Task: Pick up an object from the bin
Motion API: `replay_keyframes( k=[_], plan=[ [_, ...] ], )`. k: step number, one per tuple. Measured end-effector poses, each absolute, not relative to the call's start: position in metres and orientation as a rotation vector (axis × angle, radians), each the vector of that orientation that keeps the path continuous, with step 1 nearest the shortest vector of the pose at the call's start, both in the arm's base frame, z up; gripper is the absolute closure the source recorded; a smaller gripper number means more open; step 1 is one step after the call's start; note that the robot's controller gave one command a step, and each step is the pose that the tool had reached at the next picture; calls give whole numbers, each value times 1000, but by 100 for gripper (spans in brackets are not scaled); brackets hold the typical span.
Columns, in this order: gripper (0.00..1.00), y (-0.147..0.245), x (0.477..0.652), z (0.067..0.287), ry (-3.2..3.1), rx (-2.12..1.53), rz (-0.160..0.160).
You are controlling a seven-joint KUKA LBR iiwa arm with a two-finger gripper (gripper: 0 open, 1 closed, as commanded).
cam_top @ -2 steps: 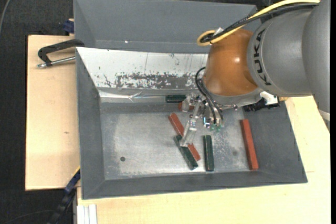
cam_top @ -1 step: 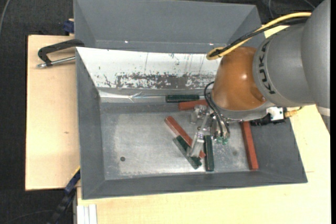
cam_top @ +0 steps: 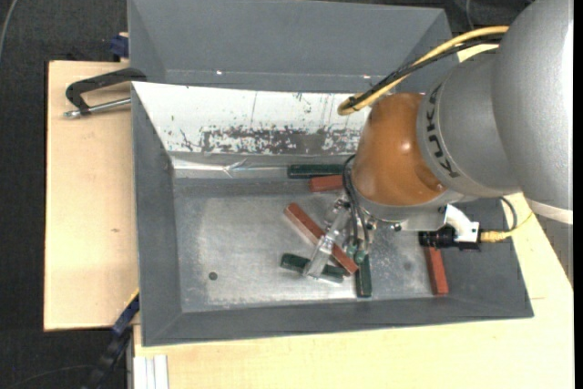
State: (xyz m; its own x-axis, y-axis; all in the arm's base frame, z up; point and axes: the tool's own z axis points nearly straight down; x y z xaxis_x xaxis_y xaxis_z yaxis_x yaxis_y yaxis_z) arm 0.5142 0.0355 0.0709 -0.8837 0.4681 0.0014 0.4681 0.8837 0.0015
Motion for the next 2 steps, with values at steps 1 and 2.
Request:
replay_keyframes(
  k=[1, 2],
  plan=[
    [0, 22, 516, 71, -2997, -949, -5],
    [100, 20, 518, 74, -3001, -950, -5]
  ],
)
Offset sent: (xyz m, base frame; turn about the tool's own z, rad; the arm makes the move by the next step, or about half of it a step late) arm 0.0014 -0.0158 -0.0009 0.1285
